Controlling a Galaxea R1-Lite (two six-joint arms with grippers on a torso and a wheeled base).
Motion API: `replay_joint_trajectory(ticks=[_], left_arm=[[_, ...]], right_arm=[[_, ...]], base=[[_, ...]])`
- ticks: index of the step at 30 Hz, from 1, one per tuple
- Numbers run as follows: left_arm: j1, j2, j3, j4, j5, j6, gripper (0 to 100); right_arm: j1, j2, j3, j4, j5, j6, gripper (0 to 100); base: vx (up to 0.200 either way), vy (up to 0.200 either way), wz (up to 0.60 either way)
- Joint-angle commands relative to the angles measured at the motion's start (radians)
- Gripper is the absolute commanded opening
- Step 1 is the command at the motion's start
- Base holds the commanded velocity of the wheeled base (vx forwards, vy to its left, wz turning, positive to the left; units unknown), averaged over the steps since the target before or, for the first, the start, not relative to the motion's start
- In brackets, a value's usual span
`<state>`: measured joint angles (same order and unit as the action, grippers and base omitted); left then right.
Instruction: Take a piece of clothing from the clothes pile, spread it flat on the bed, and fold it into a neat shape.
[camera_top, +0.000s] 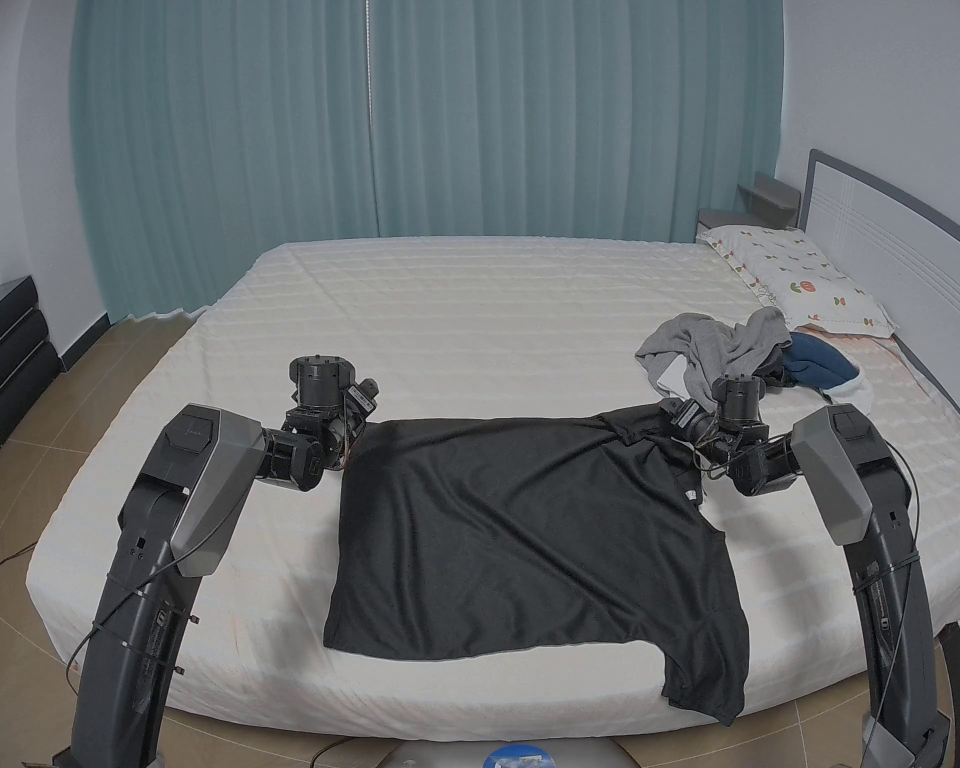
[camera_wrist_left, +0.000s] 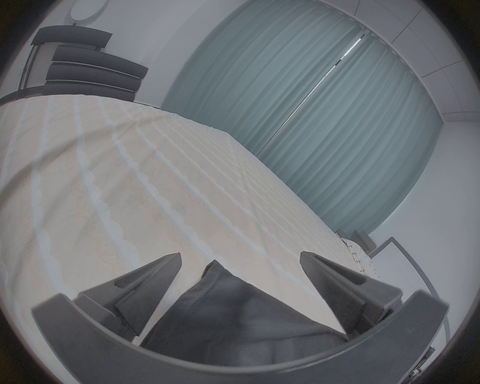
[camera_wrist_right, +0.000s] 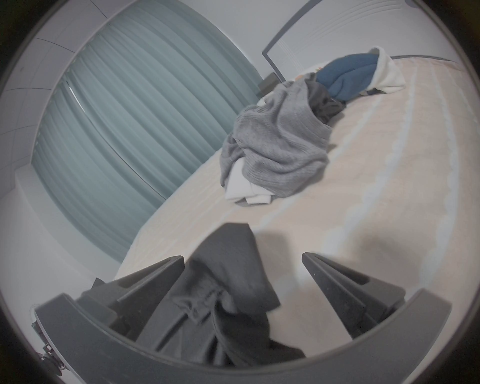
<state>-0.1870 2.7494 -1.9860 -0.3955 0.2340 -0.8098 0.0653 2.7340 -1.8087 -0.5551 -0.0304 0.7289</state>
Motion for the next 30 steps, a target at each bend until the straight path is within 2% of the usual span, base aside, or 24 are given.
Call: replay_joint_trajectory(ticks=[1,5,8,9,11,18,21,22,25,30], left_arm=[[0.024,-0.112,0.127,0.027,-0.002,-0.005,100],[0.023,-0.238,0.296,0.018,-0.033,-0.011,100],[0.021,-0.304,0.388,0.015,-0.061,-0.017,100],[0.021,-0.362,0.473,0.011,-0.085,-0.028,100],[0.02,-0.422,0.573,-0.009,-0.107,-0.034,100],[-0.023,-0.59,0.92,-0.19,-0.134,-0.069,100],[-0.048,-0.659,1.055,-0.255,-0.14,-0.071,100],[-0.048,-0.659,1.055,-0.255,-0.14,-0.071,100],[-0.069,-0.735,1.197,-0.301,-0.193,-0.098,100],[-0.104,-0.786,1.288,-0.312,-0.24,-0.204,100]], right_arm=[[-0.03,-0.22,0.21,0.023,0.018,0.003,100],[-0.056,-0.326,0.335,0.011,0.035,0.01,100],[-0.067,-0.39,0.407,0.014,0.086,0.032,100],[-0.075,-0.442,0.482,0.021,0.132,0.037,100],[-0.075,-0.493,0.566,0.009,0.161,0.038,100],[-0.075,-0.666,0.868,-0.017,0.282,0.015,100],[-0.071,-0.717,1.002,-0.048,0.291,-0.025,100],[-0.071,-0.717,1.002,-0.048,0.291,-0.025,100],[-0.068,-0.774,1.177,-0.135,0.314,-0.056,100],[-0.075,-0.778,1.312,-0.266,0.359,-0.056,100]], base=[[0.0,0.0,0.0],[0.0,0.0,0.0],[0.0,0.0,0.0],[0.0,0.0,0.0],[0.0,0.0,0.0],[0.0,0.0,0.0],[0.0,0.0,0.0],[0.0,0.0,0.0],[0.0,0.0,0.0],[0.0,0.0,0.0]])
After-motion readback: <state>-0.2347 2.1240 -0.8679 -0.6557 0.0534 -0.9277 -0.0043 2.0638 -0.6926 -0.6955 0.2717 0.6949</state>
